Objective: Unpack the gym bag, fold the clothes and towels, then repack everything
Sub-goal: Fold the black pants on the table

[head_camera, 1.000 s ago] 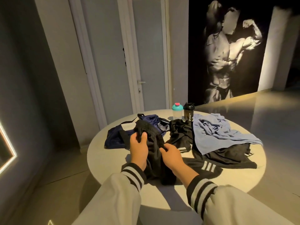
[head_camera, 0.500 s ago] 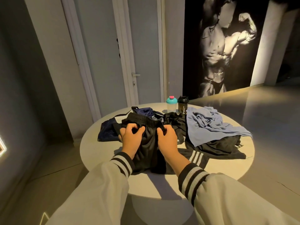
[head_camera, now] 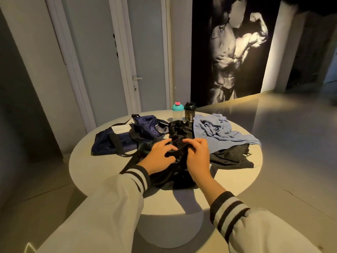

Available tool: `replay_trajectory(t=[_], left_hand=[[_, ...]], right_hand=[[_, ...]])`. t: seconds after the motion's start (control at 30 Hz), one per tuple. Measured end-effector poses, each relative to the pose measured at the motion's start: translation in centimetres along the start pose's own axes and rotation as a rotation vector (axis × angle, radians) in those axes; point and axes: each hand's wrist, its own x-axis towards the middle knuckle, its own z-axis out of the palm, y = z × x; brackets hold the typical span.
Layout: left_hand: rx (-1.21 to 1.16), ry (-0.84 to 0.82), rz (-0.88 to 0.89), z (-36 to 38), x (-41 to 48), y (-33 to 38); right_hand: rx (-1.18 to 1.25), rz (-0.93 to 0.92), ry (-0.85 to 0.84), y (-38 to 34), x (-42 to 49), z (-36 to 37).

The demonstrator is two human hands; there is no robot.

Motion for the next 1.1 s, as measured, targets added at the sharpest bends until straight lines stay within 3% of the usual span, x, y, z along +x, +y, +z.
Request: replay_trajectory(t=[0.1,0.17,0.23,0.33,0.4,0.47,0.5,0.57,0.67,0.73,0.83,0.93,1.1], left_hand=[[0.084,-0.15,-0.209,2.8,-0.8,-0.3],[0.102,-0.273,-0.288,4.4,-1.5,-0.9],[0.027,-0.258,-0.328,5.2,-1.9,-1.3],[-0.172,-0.134,-0.276,5.2,-2.5,-1.0],[-0.316,0.143,-0.227,4.8,-3.1,-0.8],[-0.275,0.394,-0.272,4.3,-3.5,-0.9],[-0.158,0.421,-0.324,4.1,-3.7,-1.2],[0.048,0.275,-0.393,4.3,-3.8,-2.3],[-0.122,0.031,-0.368,5.9,-4.3,-3.4],[-0.224,0.08,-0.314,7.1,-4.8,-3.3],[-0.152,0.143,-0.156,8.3,-5.5,-2.4],[0.013,-0.004,0.075,9.7,-7.0,-1.5],[0.126,-0.181,0.091,11.1,-8.7,-0.6]], right_hand=[[-0.11,0.098,0.028,2.4,-1.9,-1.7],[-0.187,0.216,-0.049,4.4,-3.0,-2.4],[-0.252,0.306,-0.176,6.5,-3.9,-2.4],[-0.282,0.345,-0.238,8.6,-4.7,-2.0],[-0.279,0.361,-0.23,8.2,-4.9,-1.7],[-0.232,0.382,-0.226,6.8,-5.1,-2.0],[-0.206,0.382,-0.23,6.5,-5.2,-2.1],[-0.234,0.346,-0.31,6.6,-5.5,-2.3],[-0.333,0.254,-0.395,7.4,-6.1,-2.8],[-0.366,0.225,-0.267,8.0,-6.4,-3.1],[-0.427,0.276,-0.048,8.2,-6.3,-3.9],[-0.262,0.35,-0.028,7.7,-6.6,-4.1],[-0.136,0.373,-0.088,7.6,-7.6,-4.0]])
